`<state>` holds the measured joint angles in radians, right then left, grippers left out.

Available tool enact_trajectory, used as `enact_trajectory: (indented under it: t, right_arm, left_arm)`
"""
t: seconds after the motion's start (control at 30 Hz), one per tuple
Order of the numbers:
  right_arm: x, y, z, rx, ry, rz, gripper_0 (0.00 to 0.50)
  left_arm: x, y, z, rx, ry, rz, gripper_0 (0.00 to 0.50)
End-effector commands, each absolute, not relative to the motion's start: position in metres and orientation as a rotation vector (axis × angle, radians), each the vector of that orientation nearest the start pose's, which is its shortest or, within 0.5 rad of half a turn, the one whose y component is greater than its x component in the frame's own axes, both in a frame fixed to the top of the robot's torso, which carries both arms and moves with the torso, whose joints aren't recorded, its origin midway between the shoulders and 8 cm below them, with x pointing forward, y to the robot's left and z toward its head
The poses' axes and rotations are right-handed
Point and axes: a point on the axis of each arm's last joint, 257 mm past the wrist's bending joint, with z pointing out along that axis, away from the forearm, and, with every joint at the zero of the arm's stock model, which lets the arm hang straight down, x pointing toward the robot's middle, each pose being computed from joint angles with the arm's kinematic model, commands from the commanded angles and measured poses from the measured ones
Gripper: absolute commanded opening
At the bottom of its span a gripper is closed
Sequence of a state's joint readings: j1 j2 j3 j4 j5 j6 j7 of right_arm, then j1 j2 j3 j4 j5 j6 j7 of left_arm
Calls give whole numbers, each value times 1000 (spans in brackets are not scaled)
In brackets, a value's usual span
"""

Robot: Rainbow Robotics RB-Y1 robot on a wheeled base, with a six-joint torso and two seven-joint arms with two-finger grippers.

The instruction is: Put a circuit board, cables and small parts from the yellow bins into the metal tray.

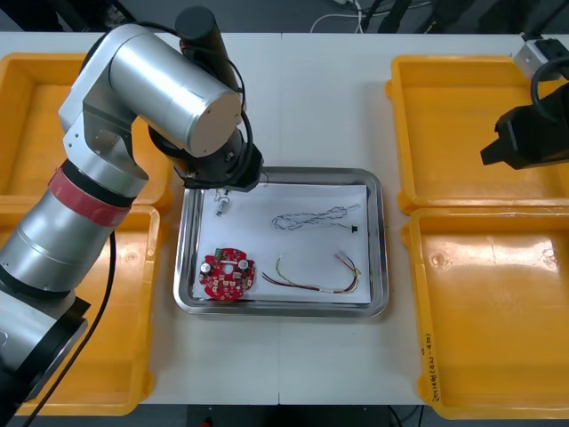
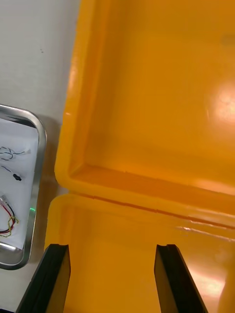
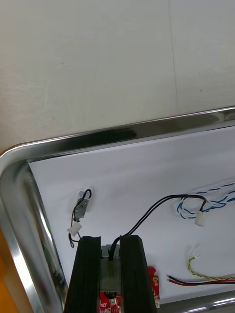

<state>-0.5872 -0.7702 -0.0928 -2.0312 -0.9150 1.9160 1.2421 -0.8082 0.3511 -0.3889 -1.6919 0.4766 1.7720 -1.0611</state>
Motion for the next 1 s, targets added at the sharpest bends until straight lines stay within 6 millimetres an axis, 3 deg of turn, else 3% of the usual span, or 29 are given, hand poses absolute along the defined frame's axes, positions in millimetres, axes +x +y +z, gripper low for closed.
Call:
enact_trajectory:
  t: [0.03,0.27,0.67,0.7,0.77,0.83,0.93,1.0]
  right_arm:
    - [440,-315,-84,-134,2559,54,500]
    - [422,-344,-106,-28,2591,18,500]
    - [412,-366,-125,95,2607,-14,500]
    - [412,-367,-128,110,2603,-14,500]
    - [413,-368,-130,124,2598,-19,500]
    - [414,-369,-133,137,2596,-29,500]
    - [410,-374,-140,151,2609,-42,500]
    - [405,-377,-146,159,2623,-47,500]
  left_arm:
    - [501,74,-194,208,2646,-119,3]
    - [514,76,-211,176,2648,-126,0]
    - [512,84,-227,169,2663,-93,7]
    - [512,85,-227,166,2659,-97,38]
    - [513,84,-228,165,2657,-102,150]
    - [513,85,-229,158,2656,-108,306]
    - [514,84,-228,150,2652,-115,475]
    - [514,84,-229,146,2654,-119,500]
